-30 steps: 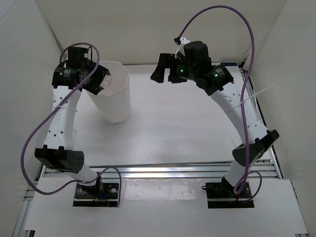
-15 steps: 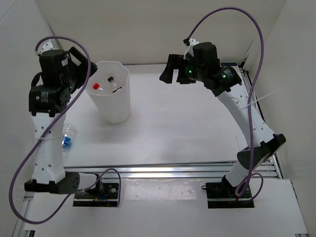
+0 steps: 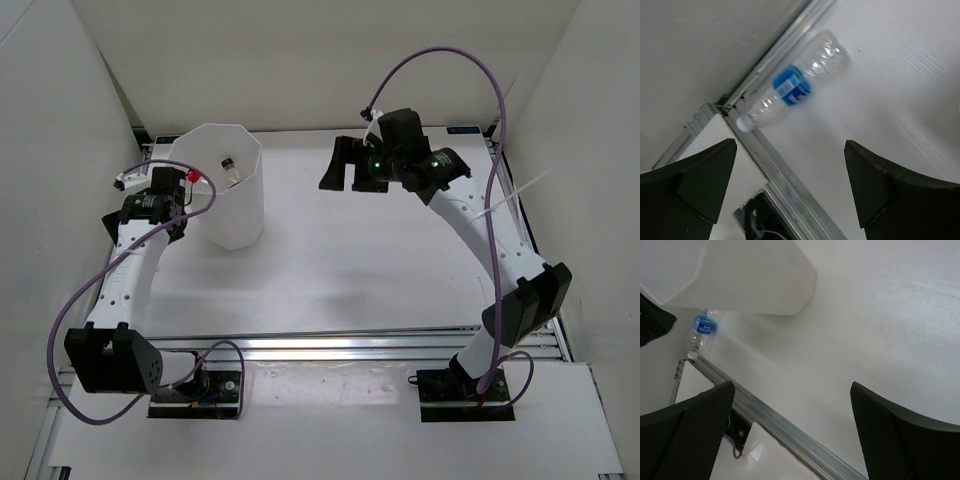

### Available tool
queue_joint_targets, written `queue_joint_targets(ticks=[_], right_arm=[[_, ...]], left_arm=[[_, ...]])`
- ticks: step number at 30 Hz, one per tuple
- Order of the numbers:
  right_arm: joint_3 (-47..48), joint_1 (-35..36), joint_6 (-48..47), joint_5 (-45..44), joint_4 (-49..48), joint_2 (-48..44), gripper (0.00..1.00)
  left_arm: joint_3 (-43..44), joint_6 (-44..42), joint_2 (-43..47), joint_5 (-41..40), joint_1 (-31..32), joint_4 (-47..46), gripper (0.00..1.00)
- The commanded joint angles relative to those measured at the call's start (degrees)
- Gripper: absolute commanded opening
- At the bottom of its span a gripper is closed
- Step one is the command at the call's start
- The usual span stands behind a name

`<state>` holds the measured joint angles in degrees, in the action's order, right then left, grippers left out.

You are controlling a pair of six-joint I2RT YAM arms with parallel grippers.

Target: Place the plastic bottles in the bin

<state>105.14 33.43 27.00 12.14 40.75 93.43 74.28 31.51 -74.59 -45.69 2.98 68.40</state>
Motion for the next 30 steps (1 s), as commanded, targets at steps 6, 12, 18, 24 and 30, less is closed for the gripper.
queue_joint_targets(ticks=[6, 12, 18, 24, 30], right_arm=[[-13.2, -1.4, 1.6, 2.3, -5.4, -8.2, 1.00], [-18.3, -4.3, 1.6, 2.3, -5.4, -13.7, 1.00], [-21.5, -5.0, 2.7, 3.9, -6.1, -16.8, 1.00], [-23.3, -5.0, 2.1, 3.7, -5.6, -17.3, 1.00], [-25.0, -7.0, 2.1, 2.9, -5.1, -17.8, 1.00]], left_arm=[[-7.3, -15.8, 1.0, -8.6, -6.6, -8.9, 1.00], [-16.8, -23.5, 3.5, -0.3, -8.7, -16.4, 1.00], [-21.8, -31.7, 2.2, 4.7, -14.0, -24.8, 0.99], [-23.8, -35.5, -2.5, 6.1, -16.7, -29.9, 0.99], [-26.3, -36.1, -5.0, 10.1, -16.7, -33.9, 0.99]])
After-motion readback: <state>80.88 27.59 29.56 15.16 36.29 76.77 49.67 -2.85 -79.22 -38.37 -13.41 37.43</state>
